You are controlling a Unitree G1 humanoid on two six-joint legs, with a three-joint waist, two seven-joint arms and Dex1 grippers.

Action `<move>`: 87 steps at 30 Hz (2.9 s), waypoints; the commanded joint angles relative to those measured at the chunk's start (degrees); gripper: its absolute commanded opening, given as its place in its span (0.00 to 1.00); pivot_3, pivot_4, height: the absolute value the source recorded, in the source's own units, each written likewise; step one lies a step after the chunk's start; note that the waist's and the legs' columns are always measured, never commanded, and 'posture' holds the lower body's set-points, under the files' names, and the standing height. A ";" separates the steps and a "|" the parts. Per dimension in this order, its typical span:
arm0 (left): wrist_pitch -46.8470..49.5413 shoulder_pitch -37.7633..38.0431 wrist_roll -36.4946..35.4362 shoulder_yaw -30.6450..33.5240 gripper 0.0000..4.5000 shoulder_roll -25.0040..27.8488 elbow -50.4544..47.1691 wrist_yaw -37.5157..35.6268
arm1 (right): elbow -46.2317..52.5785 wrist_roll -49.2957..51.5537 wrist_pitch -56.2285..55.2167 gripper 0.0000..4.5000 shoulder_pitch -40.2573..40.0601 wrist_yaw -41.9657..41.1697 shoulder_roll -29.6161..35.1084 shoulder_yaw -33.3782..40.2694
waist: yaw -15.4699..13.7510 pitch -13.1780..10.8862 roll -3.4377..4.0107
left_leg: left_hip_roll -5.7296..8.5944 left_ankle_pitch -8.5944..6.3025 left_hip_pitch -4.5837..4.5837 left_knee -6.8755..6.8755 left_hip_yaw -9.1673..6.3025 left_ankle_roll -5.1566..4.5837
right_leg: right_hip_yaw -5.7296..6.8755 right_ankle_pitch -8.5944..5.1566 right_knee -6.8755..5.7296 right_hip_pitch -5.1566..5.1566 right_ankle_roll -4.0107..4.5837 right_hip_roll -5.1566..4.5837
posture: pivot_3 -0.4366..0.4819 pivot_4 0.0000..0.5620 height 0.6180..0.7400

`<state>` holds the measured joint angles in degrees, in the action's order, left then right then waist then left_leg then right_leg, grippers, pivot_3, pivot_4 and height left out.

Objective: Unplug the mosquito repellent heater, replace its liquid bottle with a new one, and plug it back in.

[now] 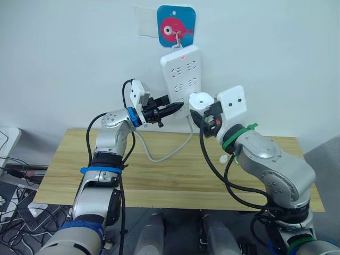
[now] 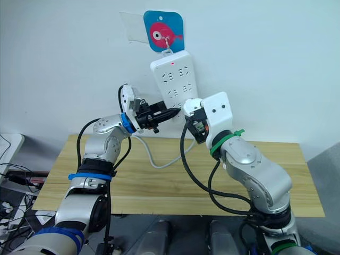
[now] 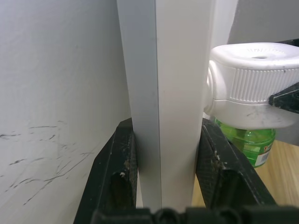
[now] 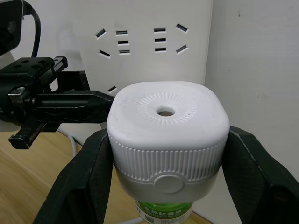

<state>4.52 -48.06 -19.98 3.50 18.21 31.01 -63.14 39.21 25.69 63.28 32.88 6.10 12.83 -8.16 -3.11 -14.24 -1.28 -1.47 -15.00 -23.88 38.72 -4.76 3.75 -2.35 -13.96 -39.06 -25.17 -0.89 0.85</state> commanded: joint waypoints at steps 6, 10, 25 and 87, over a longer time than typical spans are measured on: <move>0.70 -0.74 -1.83 -1.56 0.30 -1.71 -3.99 -3.89 | -5.07 -5.97 -7.85 0.64 0.70 -2.08 -1.86 -0.97 | 0.24 0.00 0.00 | -0.01 0.00 0.02 0.01 0.01 0.00 | -0.01 0.00 -0.03 0.00 0.00 0.01 | 0.69 0.40 1.00; 1.67 -0.78 -2.34 -1.43 0.30 -1.80 -4.44 -4.71 | -5.82 -7.73 -11.32 0.64 0.06 -4.02 -1.03 -0.88 | 0.36 0.00 0.00 | -0.02 0.01 0.06 0.02 0.01 0.00 | -0.01 0.00 -0.08 0.01 0.00 0.02 | 0.69 0.41 1.00; -2.60 -1.99 0.46 -0.79 0.30 -1.16 0.27 -3.51 | 4.96 -4.64 -5.37 0.99 -6.99 -6.93 -1.24 2.04 | -0.13 0.00 0.00 | 0.01 0.00 -0.06 0.00 0.00 -0.01 | 0.01 0.00 0.09 0.01 0.00 0.00 | 0.68 0.40 1.00; 10.68 35.97 -13.43 6.90 0.99 14.91 -52.85 6.23 | 1.15 -3.15 -13.15 0.00 -7.75 -14.61 1.77 -4.31 | -1.43 -0.60 0.02 | -0.16 0.01 0.47 -0.72 0.09 0.00 | -0.05 -0.34 0.09 0.08 -0.06 0.04 | 0.83 0.50 1.00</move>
<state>16.31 -11.98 -32.62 9.56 33.27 -20.04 -57.78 39.65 23.48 51.62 24.16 -8.96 14.94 -12.58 -4.54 -14.84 -1.26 -1.63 -14.99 -23.41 37.99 -4.67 3.75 -2.39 -14.30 -38.97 -25.09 -0.93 0.89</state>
